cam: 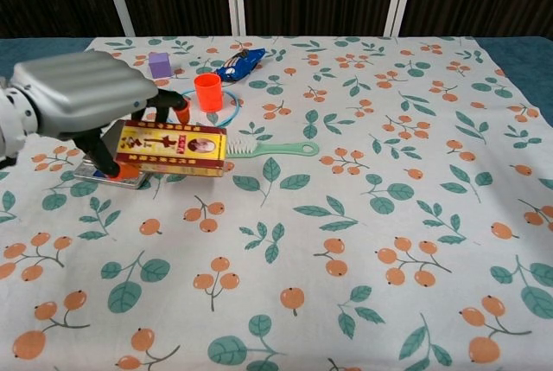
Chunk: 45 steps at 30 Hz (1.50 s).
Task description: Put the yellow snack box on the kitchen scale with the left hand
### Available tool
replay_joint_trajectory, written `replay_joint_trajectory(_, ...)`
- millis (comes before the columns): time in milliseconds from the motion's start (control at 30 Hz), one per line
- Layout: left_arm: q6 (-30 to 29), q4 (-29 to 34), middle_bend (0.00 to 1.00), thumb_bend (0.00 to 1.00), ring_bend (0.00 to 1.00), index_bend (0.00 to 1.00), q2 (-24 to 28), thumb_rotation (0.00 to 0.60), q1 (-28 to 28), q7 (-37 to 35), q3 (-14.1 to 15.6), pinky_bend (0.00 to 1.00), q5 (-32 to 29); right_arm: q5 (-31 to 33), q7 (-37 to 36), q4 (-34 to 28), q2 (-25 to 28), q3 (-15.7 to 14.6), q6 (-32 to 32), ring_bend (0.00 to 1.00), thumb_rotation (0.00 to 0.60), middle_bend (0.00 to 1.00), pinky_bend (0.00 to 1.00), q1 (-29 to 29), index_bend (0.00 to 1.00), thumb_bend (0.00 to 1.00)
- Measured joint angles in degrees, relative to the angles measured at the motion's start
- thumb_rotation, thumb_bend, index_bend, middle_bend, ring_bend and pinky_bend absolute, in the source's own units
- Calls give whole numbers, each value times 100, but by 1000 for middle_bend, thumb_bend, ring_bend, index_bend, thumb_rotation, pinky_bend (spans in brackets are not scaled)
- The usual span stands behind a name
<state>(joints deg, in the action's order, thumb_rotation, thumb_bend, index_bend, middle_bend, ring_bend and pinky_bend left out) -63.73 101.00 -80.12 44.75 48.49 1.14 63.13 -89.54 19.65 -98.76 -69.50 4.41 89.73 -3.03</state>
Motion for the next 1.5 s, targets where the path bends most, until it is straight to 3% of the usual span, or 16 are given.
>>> replay_joint_trajectory(200,182,-743,545,428,423,268,396,600,23,-467,111,452,608,20,88,-11,-50,-3,-28,58,600,67,13,-13,34,513)
replay_joint_trajectory(467,261,-1778,544,428,423,270,464,600,-65,-1537,138,452,1144,56,154,12,-91,-13,-82,58,600,67,14,-33,34,513)
replay_joint_trajectory(1067,167,-3685,541,428,423,281,-336,600,-236,-3671,266,448,2329,70,145,41,-79,-14,-58,58,600,67,14,-19,34,513)
replay_joint_trajectory(1500,166,-4565,542,428,423,282,-774,600,-292,-4339,331,447,2737,81,140,74,-91,-20,-70,58,600,67,14,-22,34,513)
